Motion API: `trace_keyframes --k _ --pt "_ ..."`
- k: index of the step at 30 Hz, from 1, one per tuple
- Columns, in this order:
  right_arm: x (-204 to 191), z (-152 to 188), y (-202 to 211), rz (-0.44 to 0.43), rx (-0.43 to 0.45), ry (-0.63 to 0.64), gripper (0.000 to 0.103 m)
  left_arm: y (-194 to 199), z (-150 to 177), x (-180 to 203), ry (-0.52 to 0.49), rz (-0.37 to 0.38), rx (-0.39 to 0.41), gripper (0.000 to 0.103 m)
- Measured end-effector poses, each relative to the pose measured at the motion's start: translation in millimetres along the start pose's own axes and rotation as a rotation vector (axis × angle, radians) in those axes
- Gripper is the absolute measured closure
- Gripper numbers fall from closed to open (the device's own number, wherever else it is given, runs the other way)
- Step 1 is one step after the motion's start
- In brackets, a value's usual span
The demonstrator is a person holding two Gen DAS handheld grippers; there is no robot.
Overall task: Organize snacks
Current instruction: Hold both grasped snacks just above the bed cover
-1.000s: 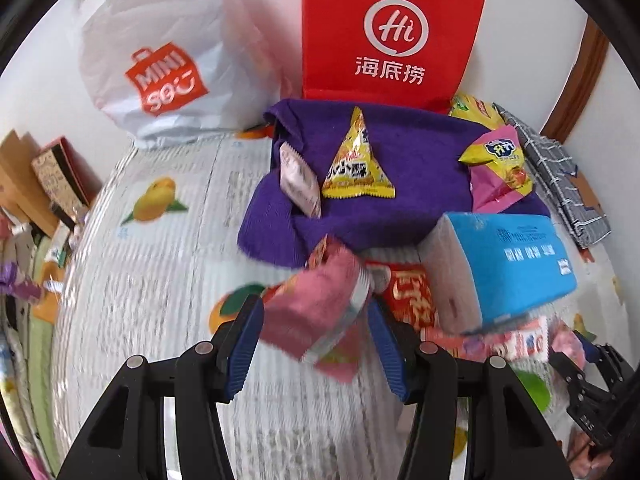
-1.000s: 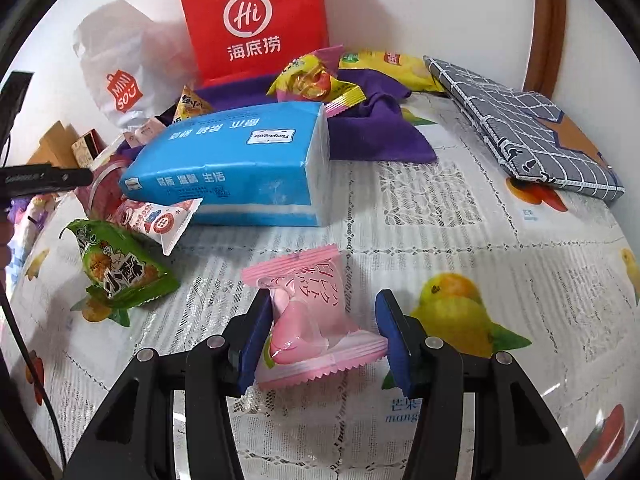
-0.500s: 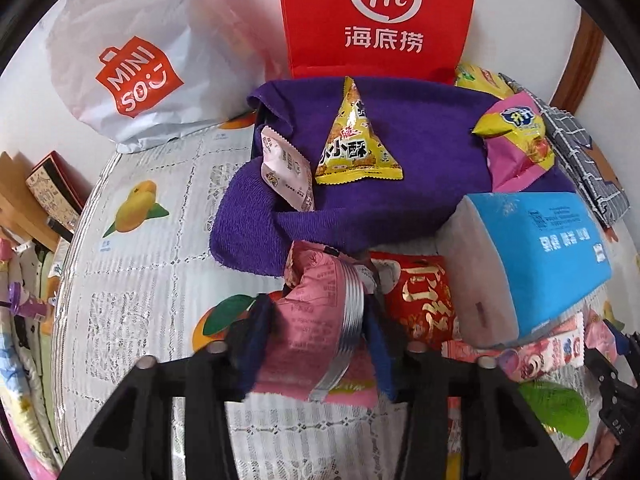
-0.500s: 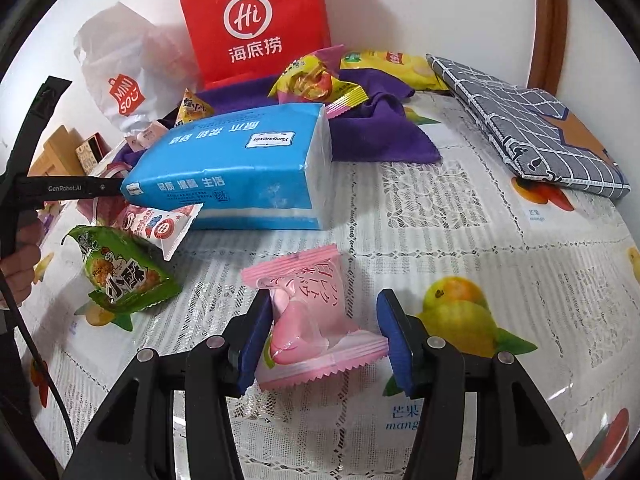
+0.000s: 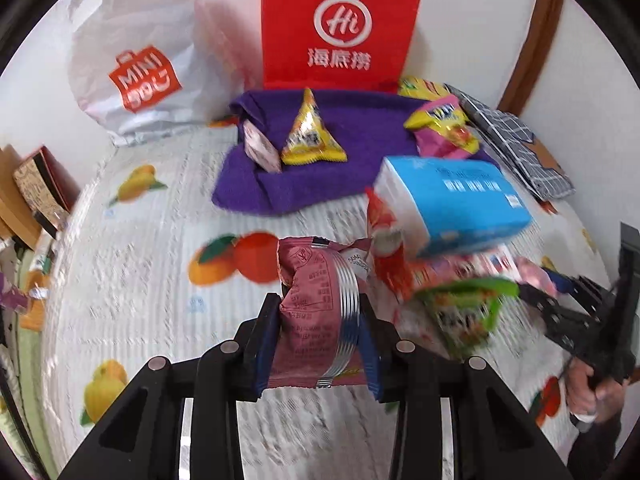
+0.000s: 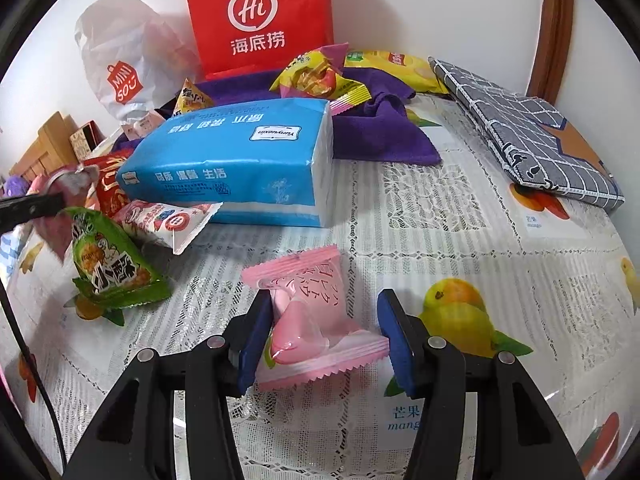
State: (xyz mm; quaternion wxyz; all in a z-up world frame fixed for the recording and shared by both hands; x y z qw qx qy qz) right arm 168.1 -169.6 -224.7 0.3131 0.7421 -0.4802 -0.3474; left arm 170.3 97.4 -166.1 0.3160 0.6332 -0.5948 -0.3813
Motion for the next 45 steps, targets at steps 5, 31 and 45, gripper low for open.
trace_keyframes --k 5,31,45 --pt "0 0 0 0.004 -0.001 0.004 0.048 -16 10 14 -0.021 -0.011 -0.031 0.065" --pt "-1 1 -1 -0.006 0.001 0.000 0.047 -25 32 13 0.113 -0.047 0.132 0.060" --pt "1 2 0 -0.022 -0.006 0.001 0.047 -32 31 15 0.117 -0.054 0.089 0.054"
Point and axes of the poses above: each gripper's, at about its wrist camera, not at the fingertips, and y roughly against the way its jaws point, x to its right, z to its underside, the point moved 2 cm from there along -y, roughly the way its jaws point, and after that the axes turned 13 degrees about -z, right-handed, at the moved point
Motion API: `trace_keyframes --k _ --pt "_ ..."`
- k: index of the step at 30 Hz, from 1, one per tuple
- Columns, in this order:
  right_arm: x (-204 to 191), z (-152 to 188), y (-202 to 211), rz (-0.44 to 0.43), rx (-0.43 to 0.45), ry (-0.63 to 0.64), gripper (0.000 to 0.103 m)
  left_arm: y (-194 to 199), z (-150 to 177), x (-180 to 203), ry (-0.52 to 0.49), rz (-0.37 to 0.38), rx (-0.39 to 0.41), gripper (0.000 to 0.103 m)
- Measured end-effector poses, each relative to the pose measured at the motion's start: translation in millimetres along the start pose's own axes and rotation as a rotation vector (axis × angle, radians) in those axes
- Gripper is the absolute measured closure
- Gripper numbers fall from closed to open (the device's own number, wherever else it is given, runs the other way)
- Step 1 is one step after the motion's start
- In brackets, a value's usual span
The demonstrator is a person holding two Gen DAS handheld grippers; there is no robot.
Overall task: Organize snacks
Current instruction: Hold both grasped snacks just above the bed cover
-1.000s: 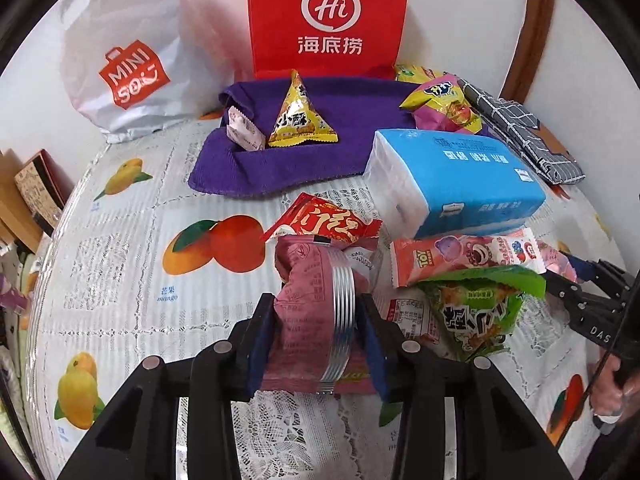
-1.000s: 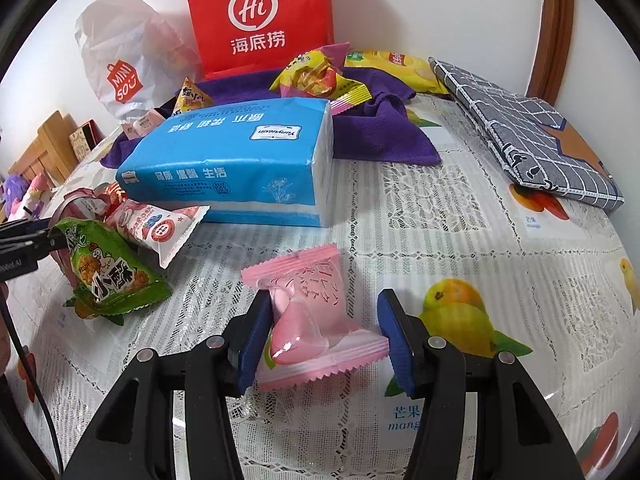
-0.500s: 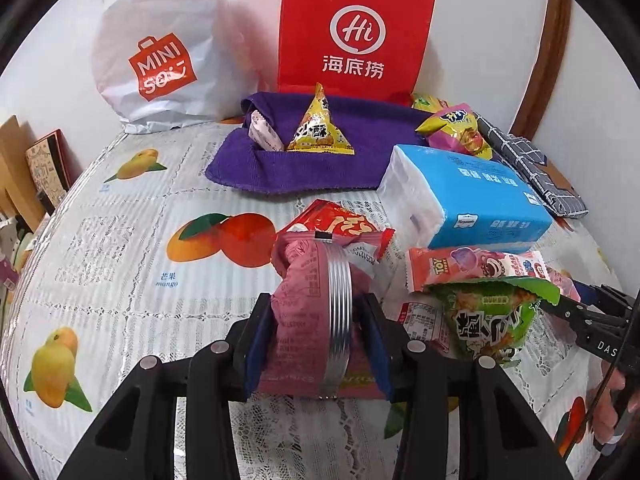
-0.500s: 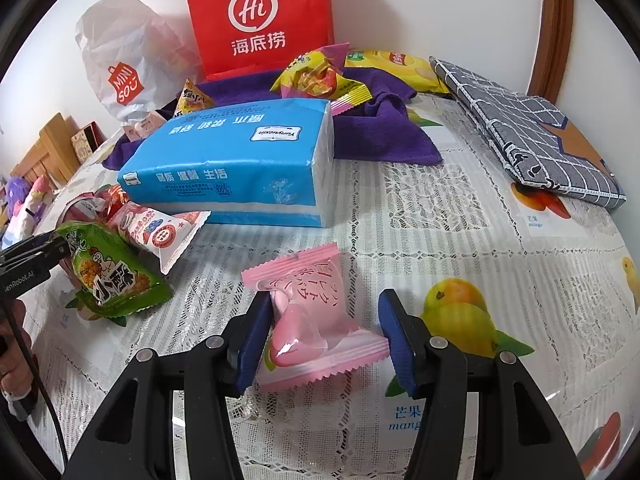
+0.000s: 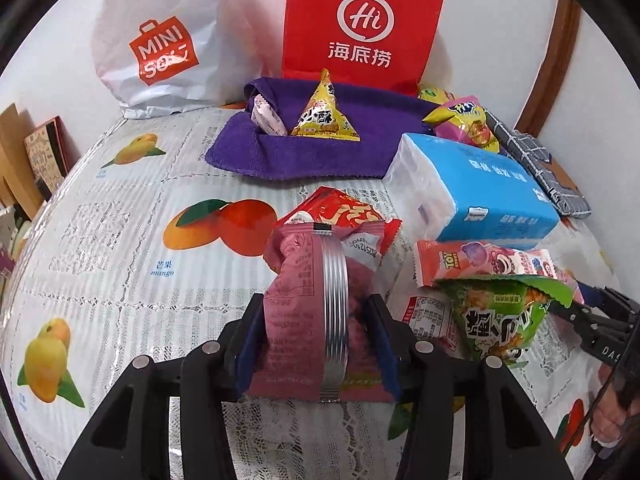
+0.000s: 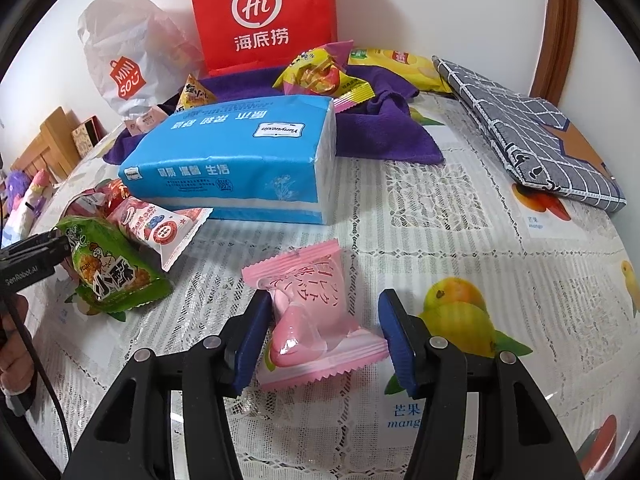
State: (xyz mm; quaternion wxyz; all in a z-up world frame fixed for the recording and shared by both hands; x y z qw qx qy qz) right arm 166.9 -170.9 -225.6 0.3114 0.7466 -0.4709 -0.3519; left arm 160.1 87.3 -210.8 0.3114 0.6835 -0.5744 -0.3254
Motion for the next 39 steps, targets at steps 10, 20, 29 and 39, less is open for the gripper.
trace_keyframes --k 10,20,29,39 --pt "11 0 7 -0.079 0.042 -0.070 0.049 1 0 -1 0.004 0.013 0.004 0.056" --pt "12 1 11 -0.116 0.080 -0.073 0.050 4 1 -3 0.005 0.023 0.021 0.059" --pt "7 2 9 -0.096 0.071 -0.047 0.050 4 1 -4 0.012 0.030 0.021 0.060" --pt "8 2 9 -0.089 0.066 -0.050 0.050 5 1 -5 0.017 0.032 0.023 0.060"
Point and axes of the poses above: each gripper's, at about its wrist camera, not at the fingertips, and y roughly against the way its jaws point, x to its right, z to its underside, the point moved 2 cm from there along -y, roughly the way its jaws point, and after that the axes turned 13 degrees about -z, right-handed, at the moved point
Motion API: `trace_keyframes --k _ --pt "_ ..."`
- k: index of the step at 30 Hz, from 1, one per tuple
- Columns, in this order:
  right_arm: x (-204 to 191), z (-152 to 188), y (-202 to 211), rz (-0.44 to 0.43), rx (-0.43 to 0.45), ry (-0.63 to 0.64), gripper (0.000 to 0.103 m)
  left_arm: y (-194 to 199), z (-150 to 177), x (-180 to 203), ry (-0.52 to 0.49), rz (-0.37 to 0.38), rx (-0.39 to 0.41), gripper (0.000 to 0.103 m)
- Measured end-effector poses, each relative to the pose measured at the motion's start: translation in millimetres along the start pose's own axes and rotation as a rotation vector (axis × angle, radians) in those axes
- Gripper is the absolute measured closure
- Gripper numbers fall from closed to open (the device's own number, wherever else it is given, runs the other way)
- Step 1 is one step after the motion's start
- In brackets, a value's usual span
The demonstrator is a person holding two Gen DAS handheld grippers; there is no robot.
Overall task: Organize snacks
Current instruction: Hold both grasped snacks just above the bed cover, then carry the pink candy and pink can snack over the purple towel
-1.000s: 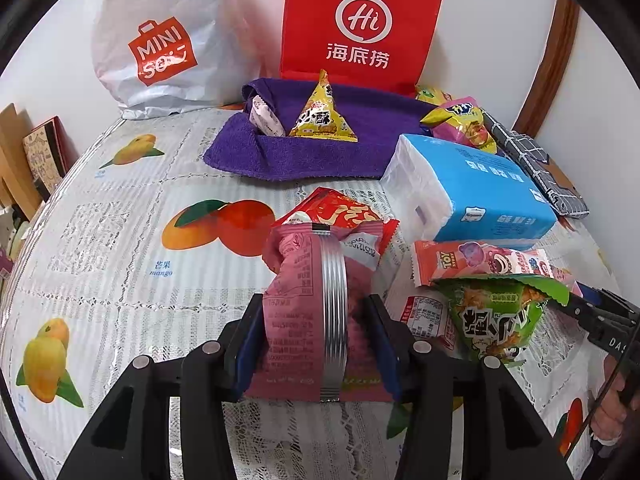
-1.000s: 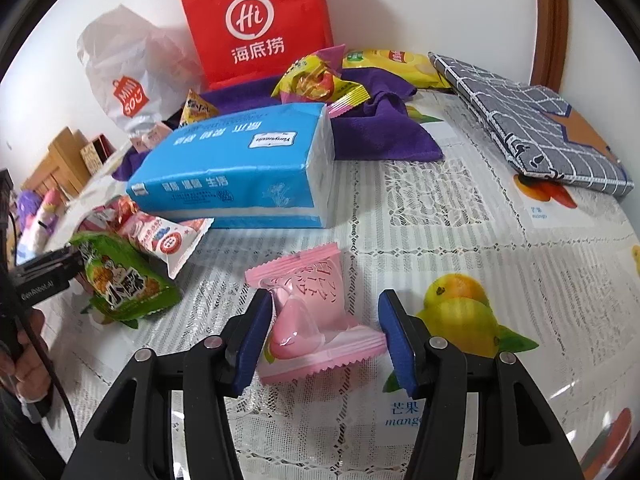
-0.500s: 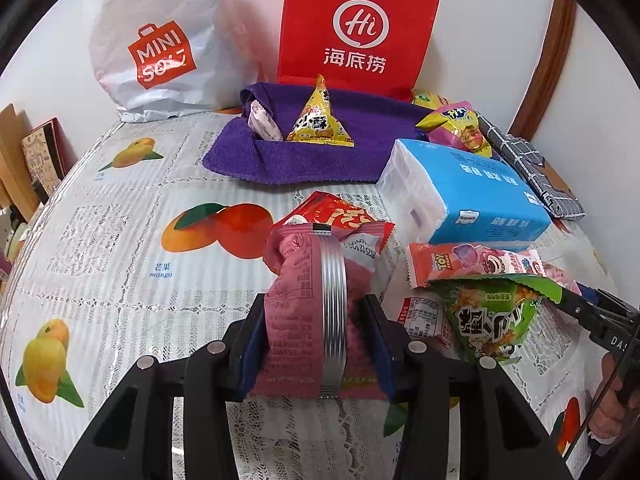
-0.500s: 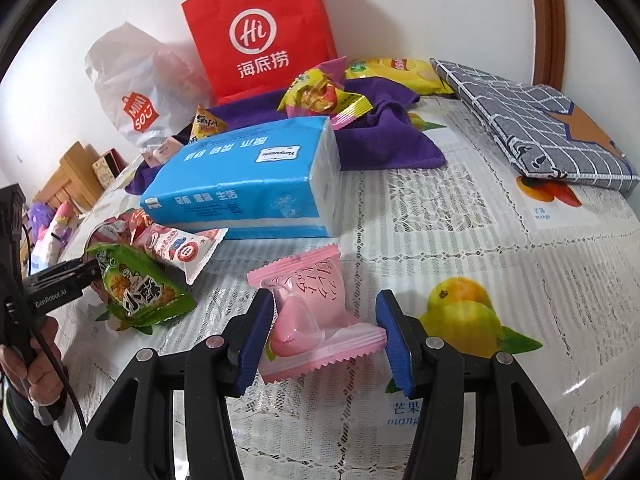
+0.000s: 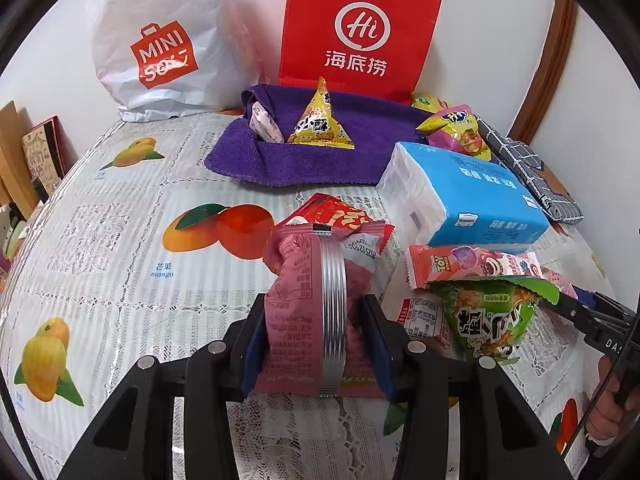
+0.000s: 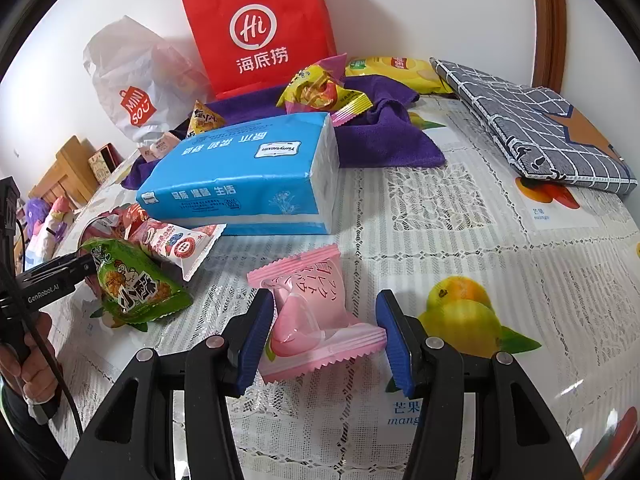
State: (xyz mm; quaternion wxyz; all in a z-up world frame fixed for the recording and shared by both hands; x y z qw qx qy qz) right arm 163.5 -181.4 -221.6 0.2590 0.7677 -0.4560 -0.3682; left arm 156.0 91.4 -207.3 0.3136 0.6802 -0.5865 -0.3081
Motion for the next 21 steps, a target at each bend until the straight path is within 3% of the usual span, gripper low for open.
trace_keyframes --k 9,13,21 --pt "0 -1 0 -0.008 -0.005 -0.001 0.050 -1 -2 -2 0.005 0.021 -0.021 0.060" --pt "-2 -4 7 0.031 0.018 0.012 0.050 5 -7 -6 0.022 0.030 -0.053 0.062" --pt "-22 -35 35 0.050 0.080 0.052 0.051 42 -34 -5 0.017 0.046 0.010 0.068"
Point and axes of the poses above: each gripper's, at about its wrist camera, not at the fingertips, and y roughly against the way its jaws point, x to its right, z to its underside, the point moved 2 cm from there along -y, roughly the way its jaws point, and after that the axes turned 13 degrees about -z, right-handed, at the moved point
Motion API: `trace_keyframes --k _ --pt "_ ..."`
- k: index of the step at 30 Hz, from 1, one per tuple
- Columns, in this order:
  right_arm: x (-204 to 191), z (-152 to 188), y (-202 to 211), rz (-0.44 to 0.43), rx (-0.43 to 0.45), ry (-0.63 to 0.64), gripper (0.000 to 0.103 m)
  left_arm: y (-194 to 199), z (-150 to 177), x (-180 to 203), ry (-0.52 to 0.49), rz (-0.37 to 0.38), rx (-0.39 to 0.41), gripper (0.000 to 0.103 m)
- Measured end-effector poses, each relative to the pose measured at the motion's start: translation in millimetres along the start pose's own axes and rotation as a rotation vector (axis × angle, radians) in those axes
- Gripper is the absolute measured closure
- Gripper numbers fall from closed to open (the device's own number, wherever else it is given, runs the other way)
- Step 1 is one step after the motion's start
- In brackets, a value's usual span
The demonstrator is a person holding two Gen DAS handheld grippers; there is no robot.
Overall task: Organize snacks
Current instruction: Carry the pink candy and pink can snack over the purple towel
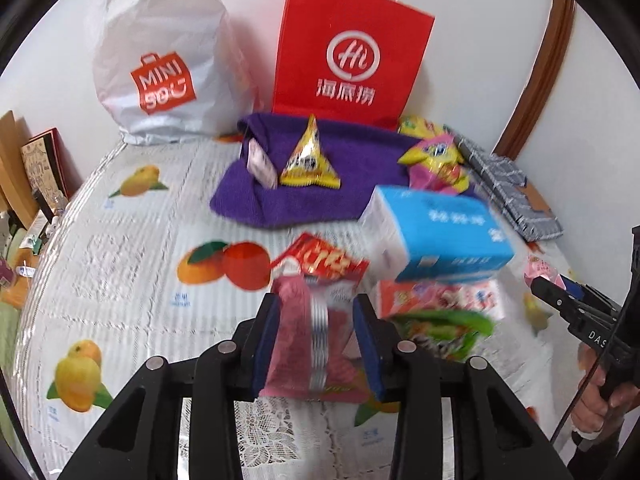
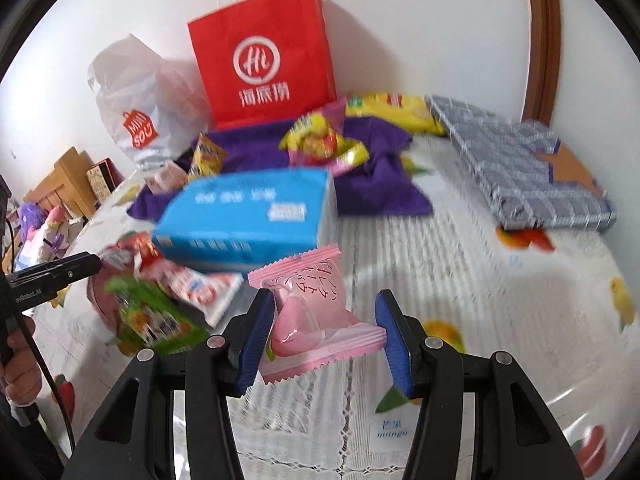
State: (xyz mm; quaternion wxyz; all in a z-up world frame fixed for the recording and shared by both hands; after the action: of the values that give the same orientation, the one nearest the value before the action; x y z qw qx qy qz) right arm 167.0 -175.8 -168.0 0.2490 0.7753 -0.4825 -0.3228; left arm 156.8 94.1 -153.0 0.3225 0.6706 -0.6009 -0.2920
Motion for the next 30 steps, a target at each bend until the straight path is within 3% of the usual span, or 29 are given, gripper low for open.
trace_keyframes --k 12,15,18,20,30 --pt "-25 -65 27 0.030 0.067 0.060 0.051 34 -44 -4 0.011 0.040 0.053 0.075" --pt "-32 -77 29 0.027 0.080 0.078 0.051 31 -48 -8 0.019 0.061 0.035 0.075" --pt "-37 -83 26 0.017 0.080 0.093 0.051 25 -45 -6 -0.002 0.054 0.014 0.070" --pt "-40 -84 24 0.015 0.077 0.102 0.051 16 -39 0 -0.038 0.056 -0.016 0.059" --pt "-36 -74 10 0.019 0.039 0.101 0.051 -23 3 7 -0.045 0.021 -0.132 0.058"
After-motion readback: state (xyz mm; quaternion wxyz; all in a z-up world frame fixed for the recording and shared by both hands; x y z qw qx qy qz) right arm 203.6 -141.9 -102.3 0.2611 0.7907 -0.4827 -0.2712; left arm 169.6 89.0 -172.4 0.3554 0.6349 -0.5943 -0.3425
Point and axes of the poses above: each gripper's, at about its wrist camera, not at the fingertips, and y roughly against the way its jaws point, x to its right, z to its underside, the point moved 2 cm from there along -y, roughly the way its jaws point, and after that the axes turned 13 degrees about -z, right-handed, at the moved point
